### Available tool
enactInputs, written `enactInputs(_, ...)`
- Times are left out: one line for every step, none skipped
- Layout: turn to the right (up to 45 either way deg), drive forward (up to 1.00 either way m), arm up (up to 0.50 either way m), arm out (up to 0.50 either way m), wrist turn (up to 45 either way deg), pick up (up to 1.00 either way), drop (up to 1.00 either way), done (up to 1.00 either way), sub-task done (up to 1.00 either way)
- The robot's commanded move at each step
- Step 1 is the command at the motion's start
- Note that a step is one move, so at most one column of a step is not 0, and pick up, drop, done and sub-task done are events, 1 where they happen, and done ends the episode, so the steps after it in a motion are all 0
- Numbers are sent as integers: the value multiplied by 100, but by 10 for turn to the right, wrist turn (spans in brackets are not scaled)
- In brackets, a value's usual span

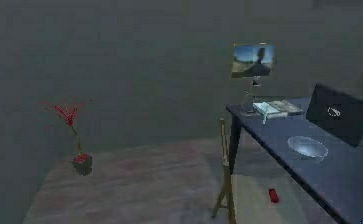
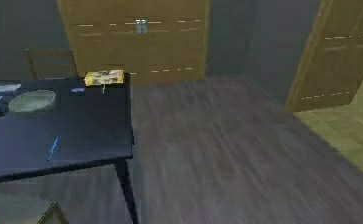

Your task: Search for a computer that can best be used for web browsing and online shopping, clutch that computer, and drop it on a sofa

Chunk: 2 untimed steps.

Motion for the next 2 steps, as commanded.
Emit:
enactInputs(450,0,0,0,0,0,0,0,0)
enactInputs(450,0,0,0,0,0,0,0,0)
